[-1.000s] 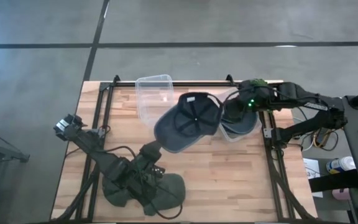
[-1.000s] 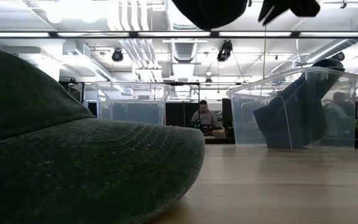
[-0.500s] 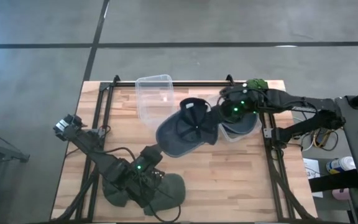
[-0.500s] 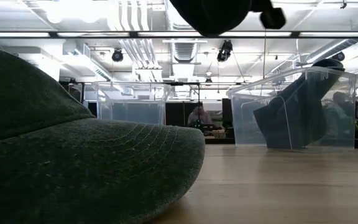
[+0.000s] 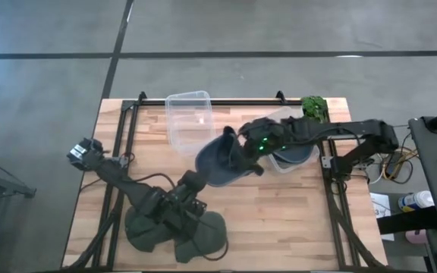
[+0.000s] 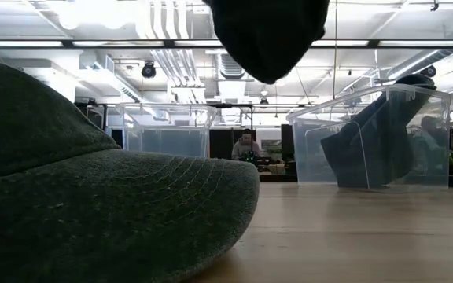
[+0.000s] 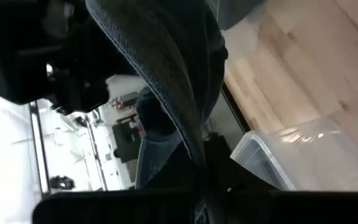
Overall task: Pick & Place hat
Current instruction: Put the blue cap into the right transparent bin
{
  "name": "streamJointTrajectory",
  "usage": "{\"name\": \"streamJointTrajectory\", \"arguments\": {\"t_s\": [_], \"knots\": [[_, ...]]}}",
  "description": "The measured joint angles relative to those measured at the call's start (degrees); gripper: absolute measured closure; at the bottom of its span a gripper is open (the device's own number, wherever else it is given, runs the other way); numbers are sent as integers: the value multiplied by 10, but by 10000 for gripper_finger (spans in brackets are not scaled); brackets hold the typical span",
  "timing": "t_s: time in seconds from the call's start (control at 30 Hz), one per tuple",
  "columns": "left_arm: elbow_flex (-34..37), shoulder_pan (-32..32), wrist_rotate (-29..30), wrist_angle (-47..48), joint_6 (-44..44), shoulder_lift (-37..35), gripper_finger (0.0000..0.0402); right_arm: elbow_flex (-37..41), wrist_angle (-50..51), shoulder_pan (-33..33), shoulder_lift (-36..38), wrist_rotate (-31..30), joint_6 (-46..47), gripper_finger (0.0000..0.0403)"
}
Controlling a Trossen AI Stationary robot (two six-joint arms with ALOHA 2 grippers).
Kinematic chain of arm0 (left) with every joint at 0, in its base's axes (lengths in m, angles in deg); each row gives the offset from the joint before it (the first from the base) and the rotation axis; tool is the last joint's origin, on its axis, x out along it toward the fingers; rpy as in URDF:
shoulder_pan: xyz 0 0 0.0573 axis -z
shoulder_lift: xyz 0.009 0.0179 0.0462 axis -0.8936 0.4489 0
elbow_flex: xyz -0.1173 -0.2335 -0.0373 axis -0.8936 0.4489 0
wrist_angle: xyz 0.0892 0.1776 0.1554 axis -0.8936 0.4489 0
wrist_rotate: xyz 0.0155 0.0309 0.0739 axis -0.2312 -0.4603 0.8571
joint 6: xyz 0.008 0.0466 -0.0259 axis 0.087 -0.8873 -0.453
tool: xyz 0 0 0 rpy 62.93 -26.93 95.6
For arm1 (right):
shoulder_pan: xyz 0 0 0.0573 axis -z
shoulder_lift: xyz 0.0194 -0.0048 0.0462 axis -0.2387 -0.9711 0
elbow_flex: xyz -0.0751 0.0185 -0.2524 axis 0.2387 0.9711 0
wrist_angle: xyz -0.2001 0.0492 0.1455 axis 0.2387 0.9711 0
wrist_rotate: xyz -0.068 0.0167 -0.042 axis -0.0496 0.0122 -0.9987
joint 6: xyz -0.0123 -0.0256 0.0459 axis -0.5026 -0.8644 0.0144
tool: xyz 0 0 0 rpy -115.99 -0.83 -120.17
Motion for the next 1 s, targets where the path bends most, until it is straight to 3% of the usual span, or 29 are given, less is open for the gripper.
{"name": "streamJointTrajectory", "arguments": {"t_s": [0.33, 0.67, 0.83, 1.0], "knots": [[37, -24, -72, -58, -6, 0, 392, -51, -1, -3, -80, 51, -3, 360], [46, -26, -71, -122, -32, 1, 392, -49, 35, -2, -93, 55, -15, 360], [51, -25, -15, -137, -32, 0, 392, -46, 95, -2, -90, 56, -20, 360], [49, -26, -20, -143, -33, -1, 392, -46, 141, -3, -84, 42, -39, 357]]}}
